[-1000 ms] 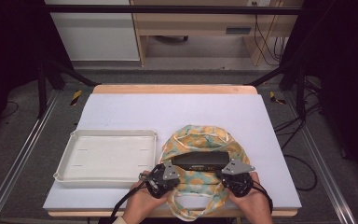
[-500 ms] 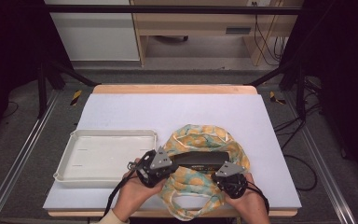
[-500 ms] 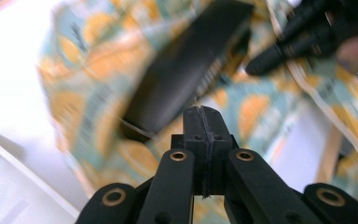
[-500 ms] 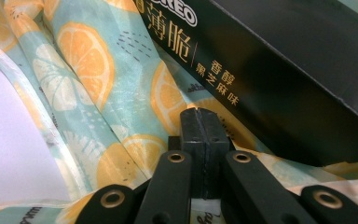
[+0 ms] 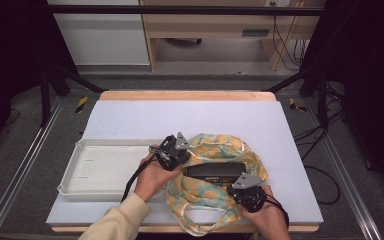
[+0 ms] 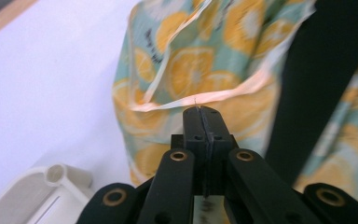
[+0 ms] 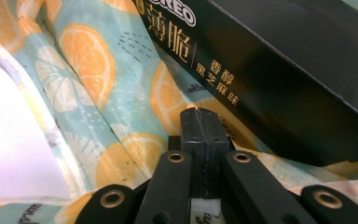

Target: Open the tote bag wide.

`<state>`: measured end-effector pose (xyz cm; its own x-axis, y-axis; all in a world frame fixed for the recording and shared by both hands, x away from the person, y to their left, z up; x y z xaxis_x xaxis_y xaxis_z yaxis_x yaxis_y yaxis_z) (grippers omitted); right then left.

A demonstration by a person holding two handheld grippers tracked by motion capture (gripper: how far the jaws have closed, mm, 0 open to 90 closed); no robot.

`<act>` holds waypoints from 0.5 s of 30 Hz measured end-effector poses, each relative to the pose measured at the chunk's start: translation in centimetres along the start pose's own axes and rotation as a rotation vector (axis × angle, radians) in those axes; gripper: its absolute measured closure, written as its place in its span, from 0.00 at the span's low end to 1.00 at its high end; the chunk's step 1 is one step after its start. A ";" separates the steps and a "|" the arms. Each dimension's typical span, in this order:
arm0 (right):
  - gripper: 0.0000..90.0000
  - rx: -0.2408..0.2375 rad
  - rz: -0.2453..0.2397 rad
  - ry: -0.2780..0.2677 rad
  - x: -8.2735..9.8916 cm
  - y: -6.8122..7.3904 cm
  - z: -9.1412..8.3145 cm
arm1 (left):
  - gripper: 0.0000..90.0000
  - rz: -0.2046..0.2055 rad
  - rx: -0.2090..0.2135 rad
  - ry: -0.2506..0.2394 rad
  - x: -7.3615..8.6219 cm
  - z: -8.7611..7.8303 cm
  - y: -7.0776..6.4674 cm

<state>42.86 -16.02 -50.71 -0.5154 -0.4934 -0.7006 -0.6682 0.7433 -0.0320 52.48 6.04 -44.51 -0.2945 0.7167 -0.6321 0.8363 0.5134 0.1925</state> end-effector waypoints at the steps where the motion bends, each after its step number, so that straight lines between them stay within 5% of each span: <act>1: 1.00 0.004 -0.005 0.003 0.0 0.1 0.0 | 1.00 0.004 -0.004 0.016 0.1 0.3 0.2; 6: 1.00 0.005 -0.010 0.002 0.0 0.1 0.0 | 1.00 0.001 -0.010 0.086 0.9 1.7 1.2; 10: 1.00 0.005 -0.010 0.003 0.0 0.1 0.0 | 1.00 -0.012 -0.027 0.038 0.8 0.8 1.4; 15: 1.00 0.000 -0.003 -0.001 0.0 0.0 0.0 | 1.00 0.019 -0.011 -0.040 0.0 -2.3 0.3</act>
<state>42.82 -16.03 -50.74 -0.5131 -0.4951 -0.7011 -0.6697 0.7419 -0.0338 51.65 7.34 -42.72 -0.2595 0.7070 -0.6579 0.8365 0.5049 0.2127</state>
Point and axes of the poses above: each handheld gripper's, and its own axes: z roughly forward along the jaws, x roughly out of its underside, y roughly to its left, the point moved 4 cm from there along z, roughly forward along the jaws, and after that the axes turned 5 degrees about z, right-handed, at the moved point
